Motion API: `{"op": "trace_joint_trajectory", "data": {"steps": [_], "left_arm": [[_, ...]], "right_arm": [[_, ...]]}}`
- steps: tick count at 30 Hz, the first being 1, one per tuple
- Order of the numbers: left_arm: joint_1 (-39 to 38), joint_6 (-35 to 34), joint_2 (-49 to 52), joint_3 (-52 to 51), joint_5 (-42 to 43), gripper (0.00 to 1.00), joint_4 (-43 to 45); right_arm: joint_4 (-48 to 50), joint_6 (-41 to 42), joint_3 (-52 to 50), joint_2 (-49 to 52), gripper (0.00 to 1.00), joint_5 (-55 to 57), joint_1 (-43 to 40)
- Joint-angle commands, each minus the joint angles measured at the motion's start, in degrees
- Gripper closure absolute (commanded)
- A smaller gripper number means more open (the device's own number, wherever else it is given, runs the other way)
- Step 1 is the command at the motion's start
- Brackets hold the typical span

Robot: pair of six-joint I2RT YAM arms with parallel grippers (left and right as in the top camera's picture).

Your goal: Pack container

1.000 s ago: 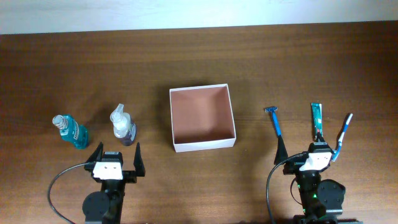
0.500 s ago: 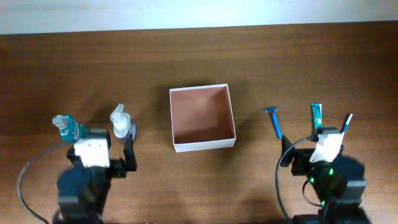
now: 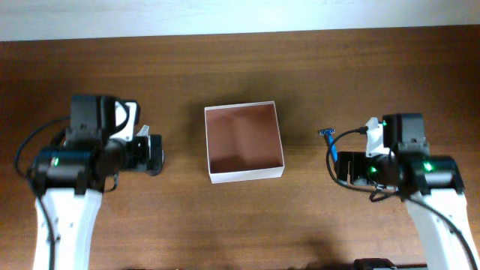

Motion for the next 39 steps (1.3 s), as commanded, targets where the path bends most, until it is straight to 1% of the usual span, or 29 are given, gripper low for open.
{"op": "trace_joint_trajectory", "data": {"steps": [1,5,7,10,15,20,21,24,25,26,27,28,30,34,35,36,39], "left_arm": [[0.3,-0.3,5.0,1.2,1.0,0.00,1.1],[0.3,-0.3,10.1,1.2,0.4,0.00,3.3],[0.3,-0.3,12.7,1.2,-2.0,0.00,4.3],[0.3,1.9,16.2,1.2,-4.2,0.00,6.0],[2.2,2.5,20.7,1.2,-4.1,0.00,6.5],[3.8,3.4,22.7,1.2,-3.9,0.01,7.0],[3.8,3.4,22.7,1.2,-3.9,0.02,7.1],[3.8,3.4,22.7,1.2,-2.8,0.11,7.6],[3.8,3.4,22.7,1.2,-2.8,0.20,7.8],[3.8,3.4,22.7,1.2,-2.8,0.26,7.9],[3.7,3.4,22.7,1.2,-2.5,0.36,7.9],[3.8,3.4,22.7,1.2,-1.7,0.39,7.9],[3.8,3.4,22.7,1.2,-0.4,0.44,8.2],[3.7,3.4,22.7,1.2,-0.4,0.51,8.2],[3.7,3.4,22.7,1.2,-0.4,0.56,8.2],[3.7,3.4,22.7,1.2,-0.4,0.56,8.2],[3.7,3.4,22.7,1.2,-0.3,0.64,8.3]], "right_arm": [[-0.6,0.5,1.1,3.2,0.01,-0.5,-0.2],[-0.6,0.5,1.1,4.3,0.01,-0.5,-0.2],[-0.6,0.5,1.1,4.3,0.01,-0.5,-0.2],[-0.6,0.5,1.1,4.3,0.01,-0.5,-0.2],[-0.6,0.5,1.1,4.3,0.01,-0.5,-0.2],[-0.6,0.5,1.1,4.3,0.01,-0.5,-0.2],[-0.6,0.5,1.1,4.3,0.01,-0.5,-0.2],[-0.6,0.5,1.1,4.3,0.01,-0.2,-0.2],[-0.6,0.5,1.1,4.3,0.01,-0.1,-0.2],[-0.6,0.5,1.1,4.3,0.01,-0.1,-0.2],[-0.6,0.5,1.1,4.3,0.01,-0.1,-0.2],[-0.6,0.5,1.1,4.3,0.01,-0.1,-0.2],[-0.6,0.5,1.1,4.3,0.01,-0.1,-0.2],[-0.6,0.5,1.1,4.3,0.01,-0.1,-0.2],[-0.6,0.5,1.1,4.3,0.01,-0.1,-0.2],[-0.6,0.5,1.1,4.3,0.01,-0.1,-0.2],[-0.6,0.5,1.1,4.3,0.01,-0.1,-0.2]]}}
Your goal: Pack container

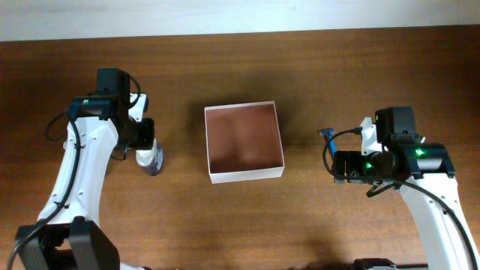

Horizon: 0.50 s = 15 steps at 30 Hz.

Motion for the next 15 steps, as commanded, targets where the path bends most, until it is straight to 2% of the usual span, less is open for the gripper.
{"op": "trace_joint_trajectory", "data": {"steps": [1,10,15], "left_arm": [[0.1,0.1,0.4,0.9,0.9,0.65,0.3],[0.0,0.1,0.4,0.9,2.1,0.73,0.3],[0.0,0.1,0.4,0.9,2.2,0.84,0.2]], "right_arm": [[0.0,0.4,1.1,0.1,0.01,0.1,-0.2],[0.0,0.4,1.1,0.1,0.01,0.1,-0.2],[0.0,0.4,1.1,0.1,0.01,0.1,-0.2]]}}
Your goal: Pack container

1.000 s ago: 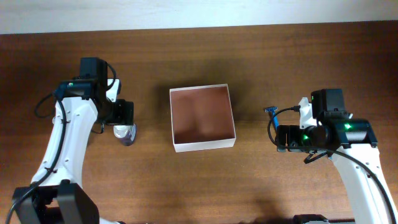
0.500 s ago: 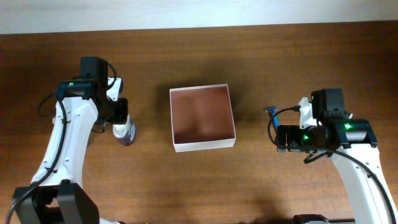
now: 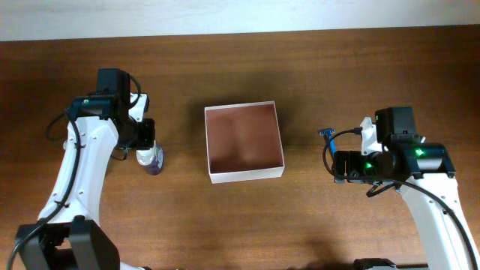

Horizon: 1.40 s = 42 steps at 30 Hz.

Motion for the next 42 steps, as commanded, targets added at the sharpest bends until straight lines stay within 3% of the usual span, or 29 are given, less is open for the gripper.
{"op": "trace_joint_trajectory", "data": {"steps": [1,7,12,17,26,32,42], "left_arm": [[0.0,0.1,0.2,0.9,1.6,0.86,0.2],[-0.1,0.0,-0.5,2.4,3.4,1.00,-0.4],[-3.2,-0.2,-2.6,11.7,3.8,1.00,-7.8],[-12.9,-4.7,-2.8,26.4,3.8,1.00,-14.4],[-28.2,-13.1,-0.3,28.1,3.4,0.99,-1.3],[-32.3,-17.9,8.0,28.1,3.4,0.99,4.9],[-33.6,-17.9,19.5,28.1,1.2,1.00,15.0]], "right_arm": [[0.0,0.5,1.1,0.1,0.01,0.1,-0.2],[-0.1,0.5,1.1,0.1,0.01,0.1,-0.2],[-0.1,0.5,1.1,0.1,0.01,0.1,-0.2],[-0.5,0.5,1.1,0.1,0.01,0.1,-0.2],[-0.9,0.5,1.1,0.1,0.01,0.1,-0.3],[-1.4,2.5,1.1,-3.0,0.01,2.4,-3.4],[-2.2,3.1,1.1,-4.1,0.01,1.0,-9.2]]}}
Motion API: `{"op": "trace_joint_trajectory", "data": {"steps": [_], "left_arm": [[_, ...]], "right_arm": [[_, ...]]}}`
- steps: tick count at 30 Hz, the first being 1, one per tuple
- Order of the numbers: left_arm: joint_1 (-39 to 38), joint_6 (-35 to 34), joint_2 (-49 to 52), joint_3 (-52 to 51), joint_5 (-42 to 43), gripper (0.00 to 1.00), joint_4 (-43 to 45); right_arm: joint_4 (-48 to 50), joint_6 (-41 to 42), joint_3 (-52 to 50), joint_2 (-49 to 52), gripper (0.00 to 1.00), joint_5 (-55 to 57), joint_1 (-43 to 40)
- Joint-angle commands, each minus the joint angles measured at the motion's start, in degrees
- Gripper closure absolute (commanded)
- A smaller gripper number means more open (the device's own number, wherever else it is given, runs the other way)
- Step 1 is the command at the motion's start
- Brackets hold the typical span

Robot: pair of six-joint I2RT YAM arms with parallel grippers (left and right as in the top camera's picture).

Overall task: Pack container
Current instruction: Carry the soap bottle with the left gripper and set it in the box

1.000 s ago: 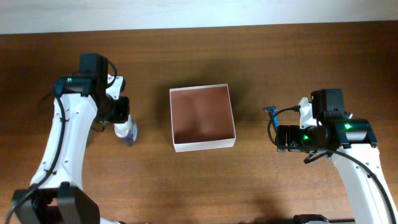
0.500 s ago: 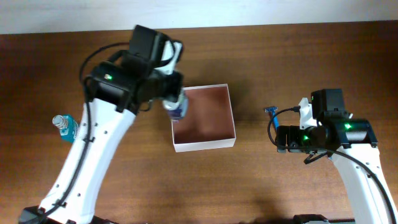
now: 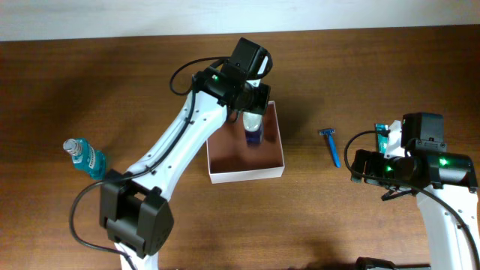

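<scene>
The white box (image 3: 246, 177) with a brown inside stands mid-table. My left gripper (image 3: 252, 116) reaches over its far right part, shut on a small bottle (image 3: 253, 133) with a pale top and purple base, which hangs upright inside the box's outline. A blue razor (image 3: 330, 145) lies on the table right of the box. At the far left lies a blue mouthwash bottle (image 3: 85, 156). Right of the razor is my right gripper (image 3: 358, 166), with nothing seen in it; its jaws are too dark to read.
A small green and white item (image 3: 382, 130) lies beside the right arm's wrist. The left arm stretches diagonally from the front left across the table to the box. The table's far edge meets a white wall.
My left gripper was at the table's left side on the purple bottle; now it holds that bottle over the box. The mouthwash bottle now shows. The right arm has shifted right, baring the razor.
First the left gripper lay low at the left of the box. Then it stood over the purple bottle there, and stayed on it. Now the bottle hangs over the box. The right arm stayed by the razor, then shifted right.
</scene>
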Motion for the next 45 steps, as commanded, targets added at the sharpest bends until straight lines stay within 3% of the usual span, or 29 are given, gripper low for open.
{"op": "trace_joint_trajectory", "data": {"steps": [1,5,18,20,24,29,37,42,44,45], "left_arm": [[-0.2,-0.8,1.0,1.3,-0.9,0.99,4.3],[-0.9,-0.8,1.3,1.3,-3.5,1.00,8.5],[-4.7,-0.8,6.6,1.2,-6.3,0.99,8.5],[-4.7,-0.8,7.3,1.2,-6.3,0.91,8.3],[-4.7,-0.8,8.0,1.1,-6.3,0.64,7.1],[-4.7,-0.8,8.0,1.6,-6.2,0.39,5.7],[-4.7,0.1,6.3,9.4,-6.3,0.27,-5.8],[-4.7,0.5,-1.5,13.1,-6.8,0.23,-11.3],[-4.6,0.6,-5.5,13.1,-10.1,0.21,-13.7],[-4.1,-1.1,-8.0,13.1,-14.2,0.14,-16.5]], "right_arm": [[0.0,0.4,0.9,-0.6,0.01,-0.3,-0.5],[0.0,0.4,0.9,-0.6,0.01,-0.3,-0.5],[0.0,0.4,0.9,-0.6,0.01,-0.3,-0.5],[0.0,0.4,0.9,-0.6,0.01,-0.3,-0.5],[0.0,0.4,0.9,-0.6,0.01,-0.3,-0.5],[0.0,0.4,0.9,-0.6,0.01,-0.3,-0.5],[0.0,0.4,0.9,-0.6,0.01,-0.3,-0.5],[0.0,0.4,0.9,-0.6,0.01,-0.2,-0.5],[0.0,0.4,0.9,-0.6,0.01,-0.1,-0.5],[0.0,0.4,0.9,-0.6,0.01,-0.1,-0.5]]}}
